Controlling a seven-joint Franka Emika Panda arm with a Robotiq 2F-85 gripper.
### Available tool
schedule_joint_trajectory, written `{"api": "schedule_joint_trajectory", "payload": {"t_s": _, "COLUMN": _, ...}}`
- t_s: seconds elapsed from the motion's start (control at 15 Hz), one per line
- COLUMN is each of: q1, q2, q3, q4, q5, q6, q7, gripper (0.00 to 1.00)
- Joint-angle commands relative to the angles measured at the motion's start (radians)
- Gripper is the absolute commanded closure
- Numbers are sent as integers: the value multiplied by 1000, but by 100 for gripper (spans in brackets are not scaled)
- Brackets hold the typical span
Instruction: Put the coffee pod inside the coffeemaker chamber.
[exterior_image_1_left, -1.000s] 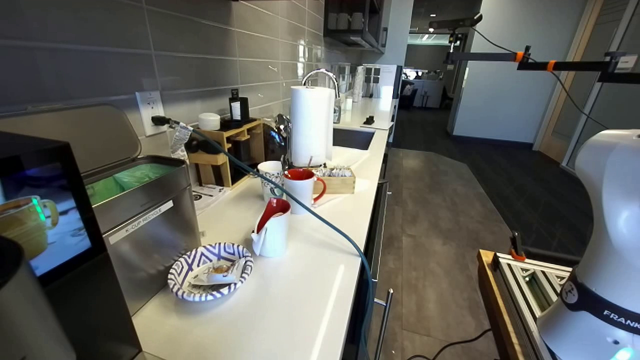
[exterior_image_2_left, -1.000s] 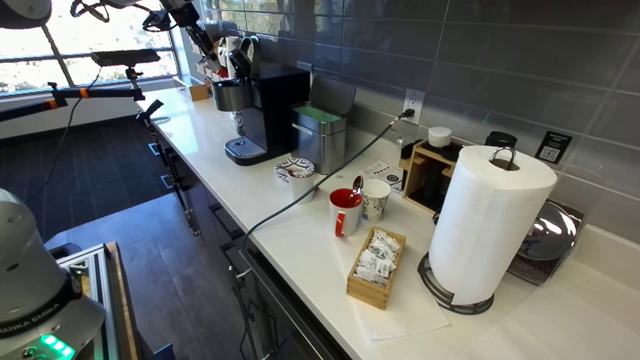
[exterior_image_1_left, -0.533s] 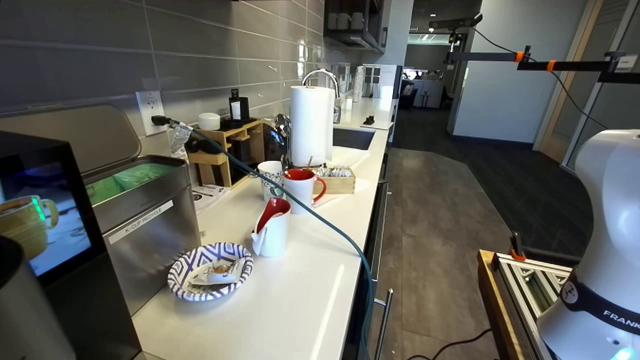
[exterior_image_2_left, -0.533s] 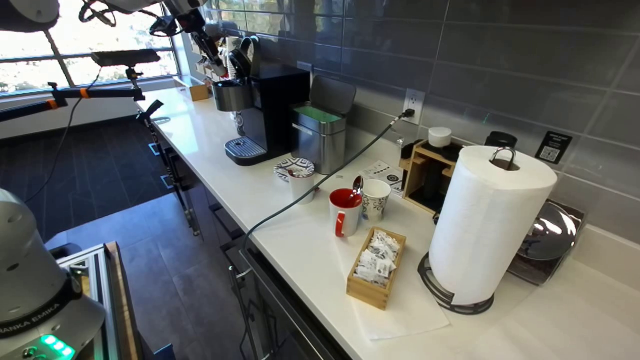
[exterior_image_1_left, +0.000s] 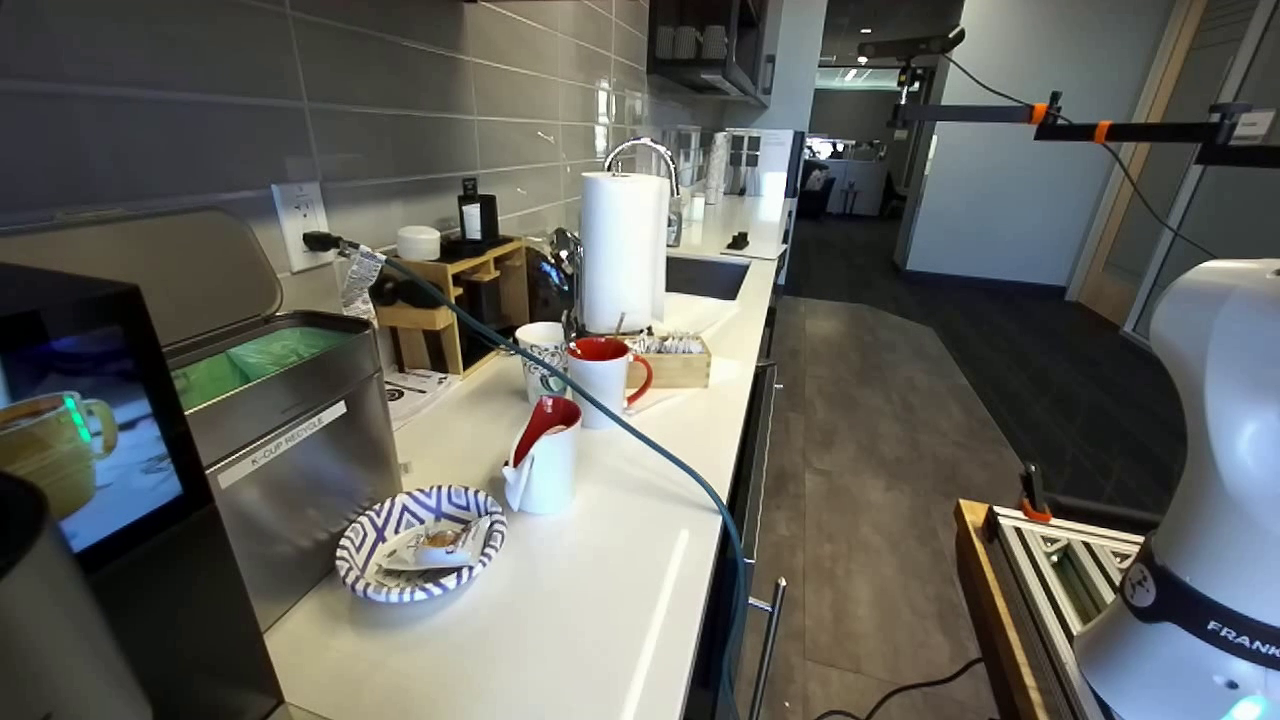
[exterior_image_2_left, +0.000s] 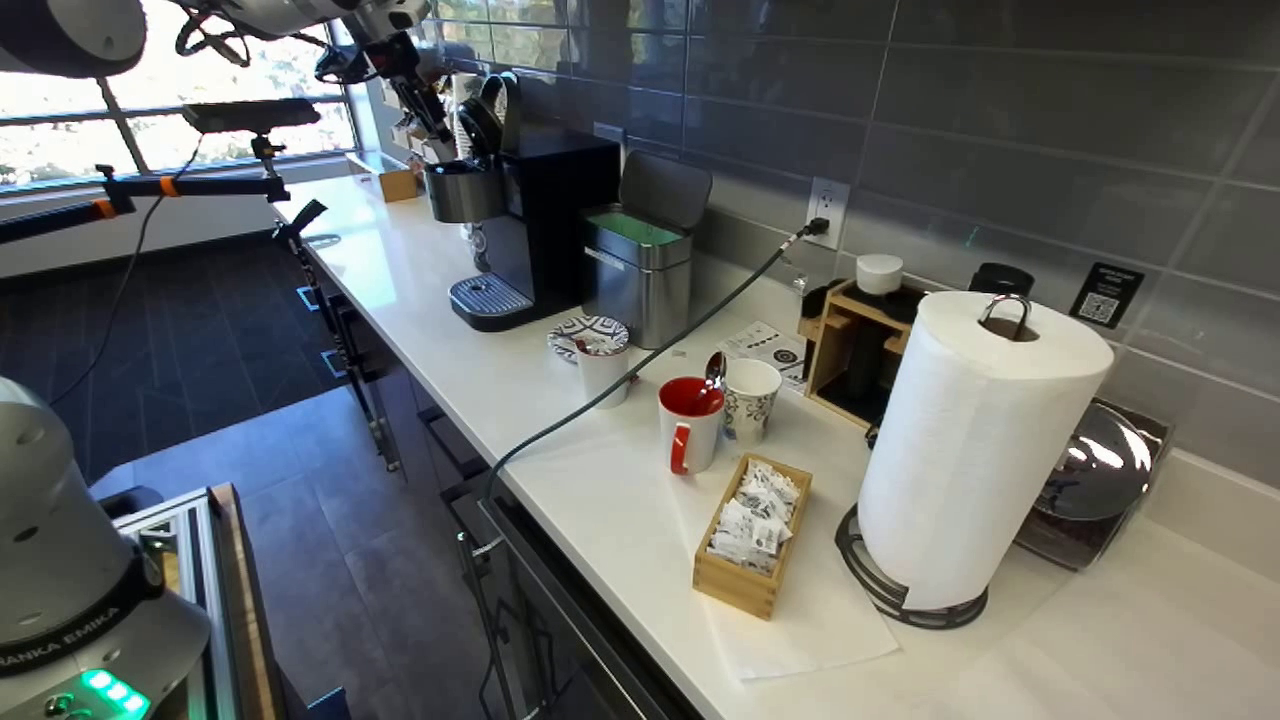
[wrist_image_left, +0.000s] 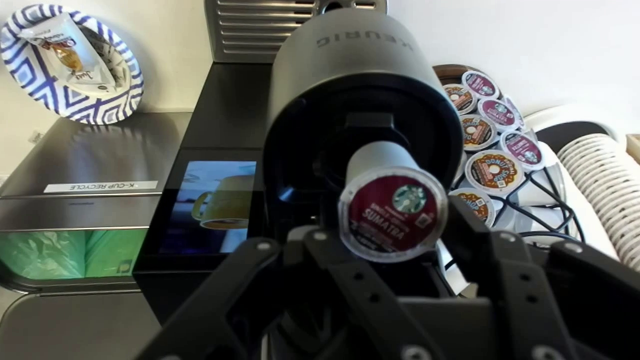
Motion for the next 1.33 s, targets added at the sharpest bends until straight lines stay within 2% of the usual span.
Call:
{"api": "schedule_joint_trajectory", "payload": {"t_s": 0.0, "q1": 24, "q2": 39, "q3": -24, "q4": 51, "q5": -1, "q6": -19, "q7": -27, "gripper": 71}}
{"api": "schedule_joint_trajectory", "payload": {"t_s": 0.73, "q1": 27, "q2": 45, "q3": -40, "q4": 44, "q5": 26, "q6": -43, "q7": -43, "gripper": 71}}
{"api": "schedule_joint_trajectory", "payload": {"t_s": 0.8, "q1": 8, "q2": 43, "q3": -19, "q4": 36, "q5": 24, "q6": -36, "q7": -41, "gripper": 36}}
{"api": "schedule_joint_trajectory", "payload": {"t_s": 0.87, "q1": 25, "q2": 46, "q3": -39, "q4": 45, "q5": 32, "q6": -41, "q7": -46, "gripper": 19}}
{"api": "schedule_joint_trajectory", "payload": {"t_s": 1.07, "q1": 25, "q2": 44, "q3": -39, "q4": 44, "q5": 37, "q6": -43, "q7": -47, "gripper": 1}}
{"api": "schedule_joint_trajectory", "payload": {"t_s": 1.27, "q1": 2, "q2": 21, "q3": -20, "q4": 13, "q5": 36, "q6": -31, "q7": -30, "gripper": 0}}
